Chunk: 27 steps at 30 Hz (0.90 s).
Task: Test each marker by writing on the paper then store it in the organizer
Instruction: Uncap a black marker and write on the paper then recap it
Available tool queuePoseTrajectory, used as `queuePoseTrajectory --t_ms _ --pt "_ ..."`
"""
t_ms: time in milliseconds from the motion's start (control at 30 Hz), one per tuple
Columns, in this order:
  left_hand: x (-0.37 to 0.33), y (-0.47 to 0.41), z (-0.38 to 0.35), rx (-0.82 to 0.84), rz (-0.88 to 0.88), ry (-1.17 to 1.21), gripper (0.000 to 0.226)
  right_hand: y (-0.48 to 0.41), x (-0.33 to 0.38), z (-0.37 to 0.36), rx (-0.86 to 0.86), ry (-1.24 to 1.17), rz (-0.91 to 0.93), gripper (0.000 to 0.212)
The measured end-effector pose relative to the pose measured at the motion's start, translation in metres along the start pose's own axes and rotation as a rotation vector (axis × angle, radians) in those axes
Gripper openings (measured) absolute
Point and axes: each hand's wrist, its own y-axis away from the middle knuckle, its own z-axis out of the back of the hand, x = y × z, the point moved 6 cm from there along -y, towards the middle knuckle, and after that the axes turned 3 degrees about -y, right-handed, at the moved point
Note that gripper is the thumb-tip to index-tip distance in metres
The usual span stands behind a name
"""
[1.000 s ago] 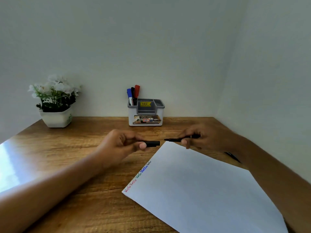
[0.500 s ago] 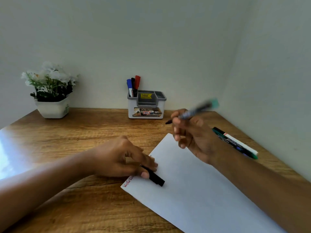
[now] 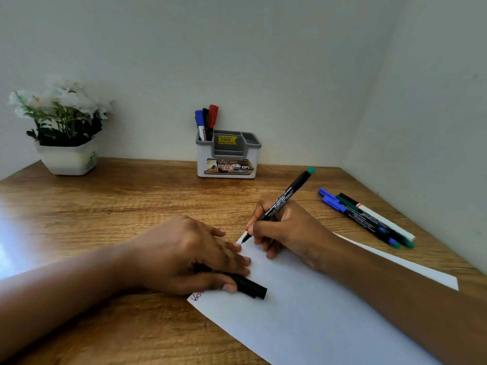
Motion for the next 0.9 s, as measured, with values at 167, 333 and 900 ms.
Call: queuePoseTrajectory --t_ms 167,333,900 --pt "-0.0043 0.0014 0.0005 -0.015 -0.044 -0.050 0.028 -0.0015 0.0005 -0.0008 0.019 0.007 -0.008 0.013" --pt "-0.0052 0.0022 -0.0004 -0.020 -0.051 -0.024 0.027 -0.0007 0.0005 -0.0007 0.025 -0.007 -0.005 0.015" --pt "-0.0057 0.0001 0.0007 -0.041 -0.050 0.010 0.026 -0.0017 0.0019 -0.0018 0.038 0.071 0.018 0.010"
